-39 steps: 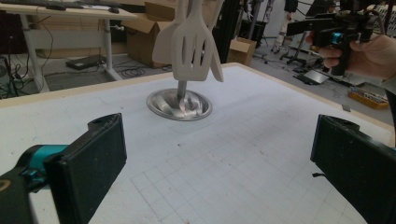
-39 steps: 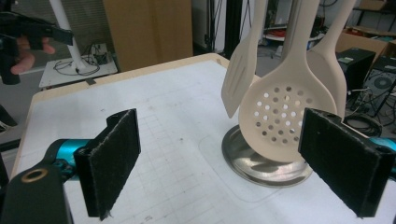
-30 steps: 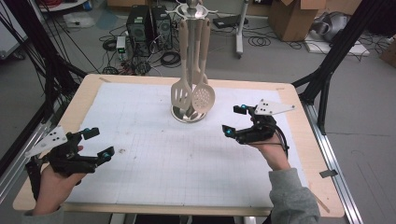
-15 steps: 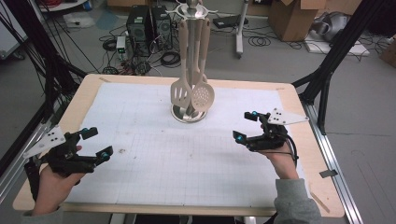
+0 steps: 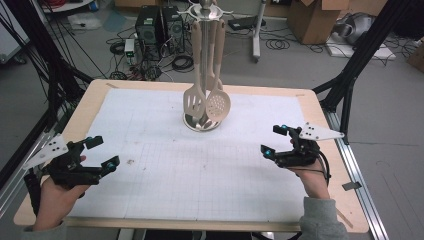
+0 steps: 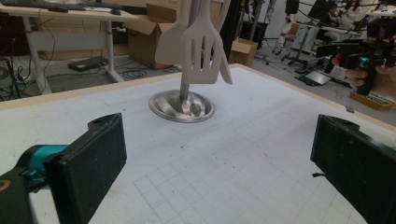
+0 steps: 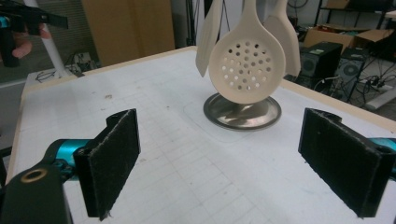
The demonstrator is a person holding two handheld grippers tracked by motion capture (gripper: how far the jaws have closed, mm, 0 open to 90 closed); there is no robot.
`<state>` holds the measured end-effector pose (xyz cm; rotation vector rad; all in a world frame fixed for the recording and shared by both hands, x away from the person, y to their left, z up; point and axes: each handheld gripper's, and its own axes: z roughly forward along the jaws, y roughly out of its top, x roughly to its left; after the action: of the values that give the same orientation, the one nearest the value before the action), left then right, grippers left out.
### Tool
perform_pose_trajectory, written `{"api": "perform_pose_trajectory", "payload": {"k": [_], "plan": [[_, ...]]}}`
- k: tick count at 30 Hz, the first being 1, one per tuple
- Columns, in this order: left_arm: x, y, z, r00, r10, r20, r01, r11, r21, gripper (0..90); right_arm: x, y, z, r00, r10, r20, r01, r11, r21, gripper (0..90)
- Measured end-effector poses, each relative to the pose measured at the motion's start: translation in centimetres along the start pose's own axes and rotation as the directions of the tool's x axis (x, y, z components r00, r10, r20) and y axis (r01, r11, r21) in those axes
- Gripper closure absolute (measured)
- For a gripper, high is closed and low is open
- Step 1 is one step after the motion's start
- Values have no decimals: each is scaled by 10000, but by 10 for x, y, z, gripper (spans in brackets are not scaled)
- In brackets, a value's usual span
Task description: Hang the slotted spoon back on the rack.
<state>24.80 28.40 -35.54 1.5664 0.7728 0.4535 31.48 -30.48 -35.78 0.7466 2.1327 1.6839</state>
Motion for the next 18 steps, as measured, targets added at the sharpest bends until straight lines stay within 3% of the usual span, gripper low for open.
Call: {"api": "perform_pose_trajectory", "payload": {"k": [8, 18], "plan": [[3, -1, -1, 10000, -28, -66, 28, 10000, 23, 39, -6, -12, -16, 9988, 270, 398, -261, 9994, -235, 118], [5, -1, -4, 9998, -23, -185, 23, 10000, -6, 39, -16, -24, -37, 9959, 545, 723, -537, 9985, -122, 118]]}}
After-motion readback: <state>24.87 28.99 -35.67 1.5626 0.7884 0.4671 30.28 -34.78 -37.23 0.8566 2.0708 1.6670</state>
